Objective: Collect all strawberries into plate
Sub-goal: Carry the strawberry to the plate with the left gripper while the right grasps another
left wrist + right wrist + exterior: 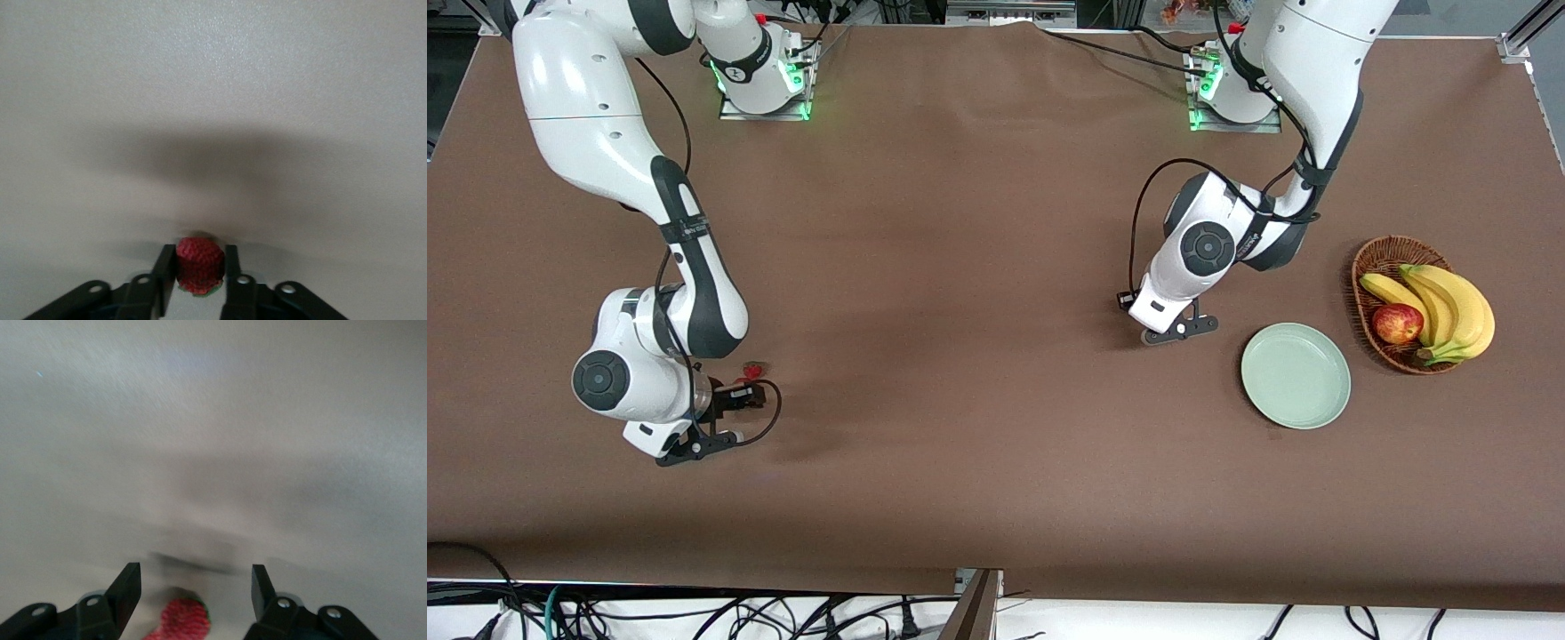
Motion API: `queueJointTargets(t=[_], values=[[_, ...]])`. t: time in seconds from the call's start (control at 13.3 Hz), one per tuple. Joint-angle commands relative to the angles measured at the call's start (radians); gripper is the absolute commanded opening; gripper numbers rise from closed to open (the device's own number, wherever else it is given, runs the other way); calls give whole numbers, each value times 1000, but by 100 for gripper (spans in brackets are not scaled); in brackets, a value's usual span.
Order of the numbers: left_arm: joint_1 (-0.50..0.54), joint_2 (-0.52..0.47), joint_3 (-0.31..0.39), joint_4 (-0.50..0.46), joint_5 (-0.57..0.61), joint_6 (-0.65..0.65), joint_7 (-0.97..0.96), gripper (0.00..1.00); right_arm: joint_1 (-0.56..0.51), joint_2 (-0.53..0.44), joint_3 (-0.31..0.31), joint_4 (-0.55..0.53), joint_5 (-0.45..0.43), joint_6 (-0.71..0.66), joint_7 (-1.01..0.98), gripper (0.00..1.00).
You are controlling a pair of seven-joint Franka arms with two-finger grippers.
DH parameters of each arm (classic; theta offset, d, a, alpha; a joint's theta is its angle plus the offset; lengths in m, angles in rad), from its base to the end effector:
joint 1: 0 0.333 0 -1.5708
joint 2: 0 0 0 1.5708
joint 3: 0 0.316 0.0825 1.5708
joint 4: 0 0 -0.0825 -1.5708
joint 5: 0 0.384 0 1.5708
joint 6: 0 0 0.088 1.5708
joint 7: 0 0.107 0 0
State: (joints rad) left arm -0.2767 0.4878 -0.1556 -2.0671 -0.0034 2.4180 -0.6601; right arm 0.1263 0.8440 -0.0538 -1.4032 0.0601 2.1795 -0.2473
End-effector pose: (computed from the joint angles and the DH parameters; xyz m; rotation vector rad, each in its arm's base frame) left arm 0.5225 -0.2417 0.1846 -3.1060 -0.3802 0.2376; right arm 0.7201 0.0620 0.1932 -3.0916 -0.4680 0.1023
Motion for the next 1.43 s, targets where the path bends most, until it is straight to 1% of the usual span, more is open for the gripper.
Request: queueJointTargets(t=[0.0,0.08,0.15,0.3,0.38,0.45,0.53,0.6,0.68,0.75,0.83,1.13,1.28,1.35], values=[[-6,6,4,16,20,4,-10,14,-37,-22,14,-51,-2,3,-49,75],[-4,-4,7,28,20,-10,-7,13,-43,-28,14,-69,1,2,-56,75],[-1,-9,13,74,20,-78,-3,13,-51,-34,15,-86,4,2,-58,75],[7,14,34,229,23,-337,98,14,-54,-39,15,-100,7,0,-58,72],[16,34,50,296,42,-435,149,14,-53,-42,17,-102,10,-12,-56,72],[20,43,56,341,96,-506,207,14,-54,-45,17,-102,15,-24,-53,71],[22,48,60,354,179,-537,277,14,-53,-46,18,-105,15,-35,-46,71],[34,46,65,354,265,-542,349,15,-53,-52,22,-105,17,-55,-41,70],[59,48,65,354,314,-540,425,15,-53,-54,23,-105,21,-69,-35,69],[85,51,65,361,324,-534,512,15,-53,-60,22,-106,42,-88,-35,69],[102,69,65,396,324,-533,604,15,-53,-60,22,-106,56,-102,-37,69],[198,175,65,530,322,-531,1013,18,-54,-88,15,-144,58,-102,-50,69],[224,254,65,625,310,-530,1245,23,-56,-89,-6,-143,56,-102,-90,69],[225,270,65,645,307,-530,1279,37,-57,-89,-9,-143,56,-102,-110,69]])
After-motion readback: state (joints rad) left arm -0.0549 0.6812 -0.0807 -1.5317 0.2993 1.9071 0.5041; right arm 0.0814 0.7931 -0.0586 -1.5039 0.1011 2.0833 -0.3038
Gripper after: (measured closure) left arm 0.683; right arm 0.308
